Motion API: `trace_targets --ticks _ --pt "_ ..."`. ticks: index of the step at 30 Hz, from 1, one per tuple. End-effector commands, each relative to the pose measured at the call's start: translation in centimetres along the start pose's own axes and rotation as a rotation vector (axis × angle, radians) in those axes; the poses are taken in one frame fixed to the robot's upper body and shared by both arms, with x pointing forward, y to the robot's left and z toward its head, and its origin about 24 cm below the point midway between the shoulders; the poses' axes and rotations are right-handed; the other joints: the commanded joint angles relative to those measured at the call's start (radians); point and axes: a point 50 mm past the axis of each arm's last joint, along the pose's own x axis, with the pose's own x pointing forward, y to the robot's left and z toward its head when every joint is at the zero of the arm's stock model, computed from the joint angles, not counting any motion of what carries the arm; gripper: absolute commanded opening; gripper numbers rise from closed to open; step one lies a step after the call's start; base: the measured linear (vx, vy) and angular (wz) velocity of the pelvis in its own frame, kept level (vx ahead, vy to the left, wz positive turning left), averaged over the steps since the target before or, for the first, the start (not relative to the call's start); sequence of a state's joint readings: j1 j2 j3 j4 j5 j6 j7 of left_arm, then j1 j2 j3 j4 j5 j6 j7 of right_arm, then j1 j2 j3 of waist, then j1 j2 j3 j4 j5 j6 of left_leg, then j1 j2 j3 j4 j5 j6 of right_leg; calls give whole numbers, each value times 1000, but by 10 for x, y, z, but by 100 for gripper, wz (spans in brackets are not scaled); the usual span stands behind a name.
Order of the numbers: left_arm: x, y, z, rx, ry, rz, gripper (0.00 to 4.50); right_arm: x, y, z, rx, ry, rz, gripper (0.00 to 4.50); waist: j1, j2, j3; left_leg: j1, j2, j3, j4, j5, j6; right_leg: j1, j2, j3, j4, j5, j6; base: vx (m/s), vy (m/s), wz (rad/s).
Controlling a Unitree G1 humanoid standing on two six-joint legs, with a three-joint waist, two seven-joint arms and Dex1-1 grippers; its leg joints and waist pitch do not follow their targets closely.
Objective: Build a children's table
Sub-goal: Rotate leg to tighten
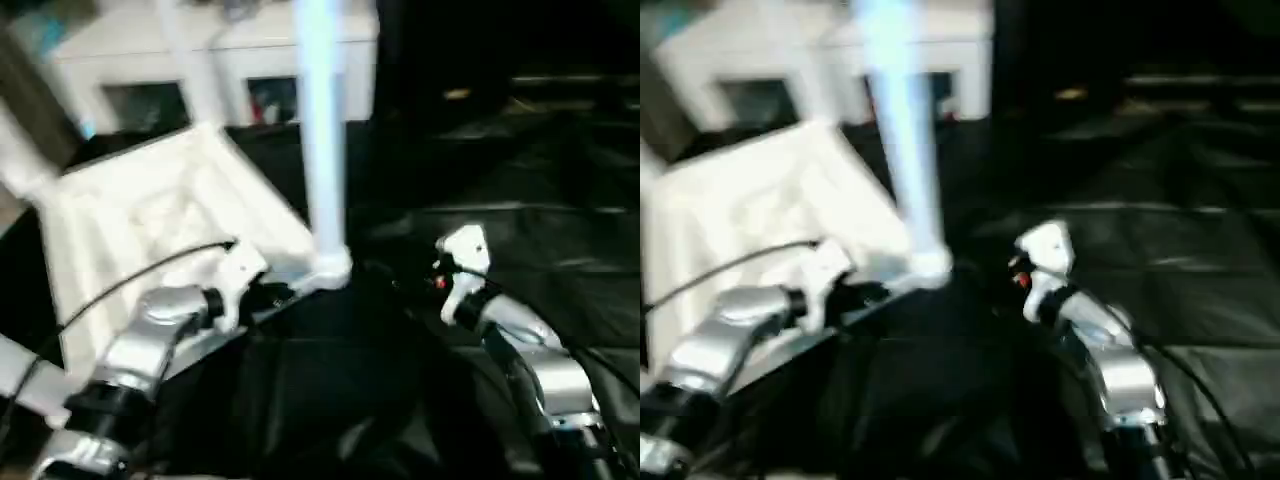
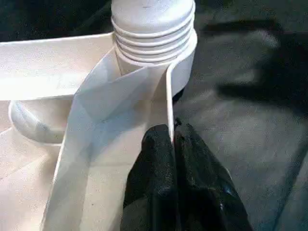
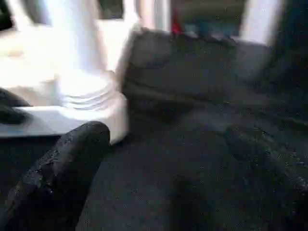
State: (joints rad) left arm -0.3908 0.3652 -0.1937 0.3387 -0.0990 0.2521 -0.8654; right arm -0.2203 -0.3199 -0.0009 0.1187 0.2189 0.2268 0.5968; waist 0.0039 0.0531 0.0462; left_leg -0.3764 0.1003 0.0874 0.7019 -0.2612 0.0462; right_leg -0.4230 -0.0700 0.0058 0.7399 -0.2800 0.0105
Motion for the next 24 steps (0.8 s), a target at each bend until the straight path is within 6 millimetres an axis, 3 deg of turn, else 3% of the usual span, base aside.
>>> trace_targets --ticks 1,2,3,4,5,6,7,8,9,11,12,13,16,18,22,24 --pt "-4 2 12 72 -44 -12 0 9 11 8 -18 -38 49 447 31 -32 -87 -30 -21 11 -50 243 -61 108 -65 2 -84 1188 137 8 -87 6" --pt "-5 0 10 63 -34 -31 0 9 11 8 -22 -37 56 447 32 -8 -86 -13 10 10 -71 181 -67 96 -63 -2 -107 1050 143 -34 -74 3" --pt "-5 -1 8 63 -24 -45 0 8 11 9 -26 -35 64 447 29 -2 -83 -10 32 6 -93 110 -65 108 -48 -16 -120 812 130 -77 -30 9" --pt "-5 -2 6 72 -12 -61 0 8 11 9 -30 -33 70 447 32 6 -81 -1 48 5 -102 64 -64 104 -48 -18 -133 669 109 -77 -30 9" --pt "-5 -2 6 73 -9 -68 0 7 11 9 -32 -33 72 447 31 14 -71 11 78 1 -124 -28 -68 103 -43 -20 -154 358 20 -103 14 10" --pt "-6 -2 5 74 -5 -77 0 7 10 9 -33 -33 73 447 29 23 -61 18 106 1 -142 -99 -75 95 -47 -19 -169 97 -102 -113 46 11" --pt "-6 -2 5 79 2 -91 0 6 9 9 -39 -30 83 447 29 23 -53 27 120 11 -155 -187 -85 84 -50 -16 -182 -83 -189 -113 46 11" --pt "-6 -2 5 88 15 -109 0 3 8 9 -45 -23 104 447 25 22 -47 27 122 14 -162 -237 -89 84 -51 -17 -186 -154 -213 -108 60 5" --pt "-6 -2 5 97 23 -116 0 3 9 8 -45 -19 119 447 27 21 -38 36 121 24 -166 -339 -111 72 -54 -14 -199 -282 -218 -94 60 2" --pt "-6 -1 5 114 39 -137 0 0 9 8 -53 -10 161 447 25 13 -31 44 112 29 -168 -426 -129 68 -62 -14 -213 -424 -189 -87 59 0" --pt "-6 -1 5 116 42 -143 0 0 10 8 -62 -7 172 447 25 11 -32 39 113 29 -172 -419 -129 73 -71 -15 -218 -462 -166 -69 59 -10" --pt "-6 -1 5 117 44 -148 0 0 10 8 -66 -6 178 447 25 19 -34 34 114 27 -175 -398 -126 76 -75 -15 -218 -443 -161 -69 59 -10" --pt "-5 -1 5 162 81 -191 0 -4 9 6 -79 22 241 447 25 15 -40 22 115 27 -180 -346 -110 85 -73 -14 -214 -342 -176 -17 18 -4" --pt "-4 -2 5 176 94 -216 0 -6 9 5 -66 34 289 447 29 12 -39 29 114 36 -175 -325 -94 79 -74 -8 -214 -301 -205 0 0 0" --pt "0 -9 10 183 74 -305 0 -10 13 3 -91 74 397 447 38 13 -43 28 115 43 -169 -270 -72 80 -76 -4 -214 -284 -225 0 0 0" --pt "2 -12 13 188 66 -341 0 -7 14 4 -120 78 399 447 43 18 -43 34 117 46 -167 -283 -74 72 -73 -3 -214 -288 -234 0 0 0"
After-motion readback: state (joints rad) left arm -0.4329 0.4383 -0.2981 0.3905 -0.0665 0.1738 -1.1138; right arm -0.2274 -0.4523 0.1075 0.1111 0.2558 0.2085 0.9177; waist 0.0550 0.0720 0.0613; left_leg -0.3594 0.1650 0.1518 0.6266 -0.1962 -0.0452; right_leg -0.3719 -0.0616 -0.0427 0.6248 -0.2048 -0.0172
